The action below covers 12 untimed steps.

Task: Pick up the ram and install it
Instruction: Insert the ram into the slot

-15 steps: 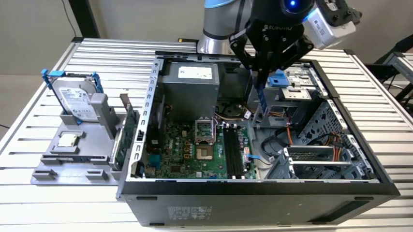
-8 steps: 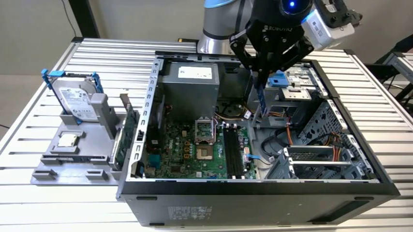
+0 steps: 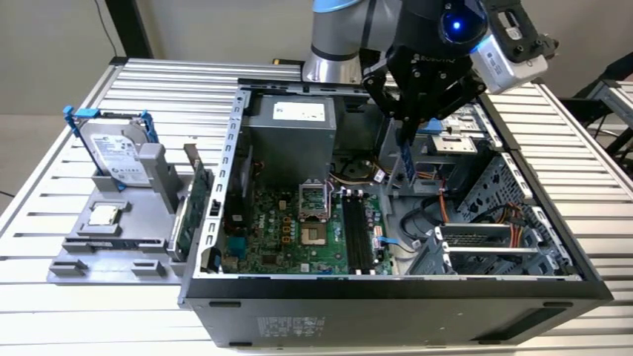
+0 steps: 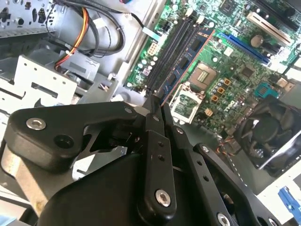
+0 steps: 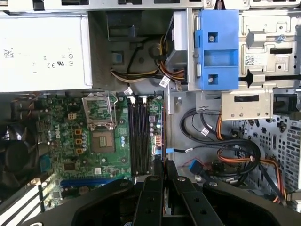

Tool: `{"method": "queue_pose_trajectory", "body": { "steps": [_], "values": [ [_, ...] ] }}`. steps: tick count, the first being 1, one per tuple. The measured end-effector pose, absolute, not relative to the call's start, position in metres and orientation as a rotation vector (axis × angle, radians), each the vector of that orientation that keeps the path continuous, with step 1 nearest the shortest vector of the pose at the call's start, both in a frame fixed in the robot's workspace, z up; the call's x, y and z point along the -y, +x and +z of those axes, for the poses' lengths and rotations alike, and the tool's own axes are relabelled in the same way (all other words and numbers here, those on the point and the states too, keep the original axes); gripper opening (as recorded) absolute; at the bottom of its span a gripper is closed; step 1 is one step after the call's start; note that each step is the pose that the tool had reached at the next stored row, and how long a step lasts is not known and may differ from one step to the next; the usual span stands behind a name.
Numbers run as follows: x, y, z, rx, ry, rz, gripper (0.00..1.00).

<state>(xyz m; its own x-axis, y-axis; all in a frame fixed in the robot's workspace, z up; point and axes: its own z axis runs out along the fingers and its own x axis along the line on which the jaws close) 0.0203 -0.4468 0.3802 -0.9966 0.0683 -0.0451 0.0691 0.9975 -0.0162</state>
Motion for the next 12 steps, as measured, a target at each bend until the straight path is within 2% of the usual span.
{"method": "queue_pose_trajectory", "body": {
  "steps": [12],
  "values": [
    [0.446,0.025,0.362,-3.097,0.106,-0.029,0.0]
  ]
}}
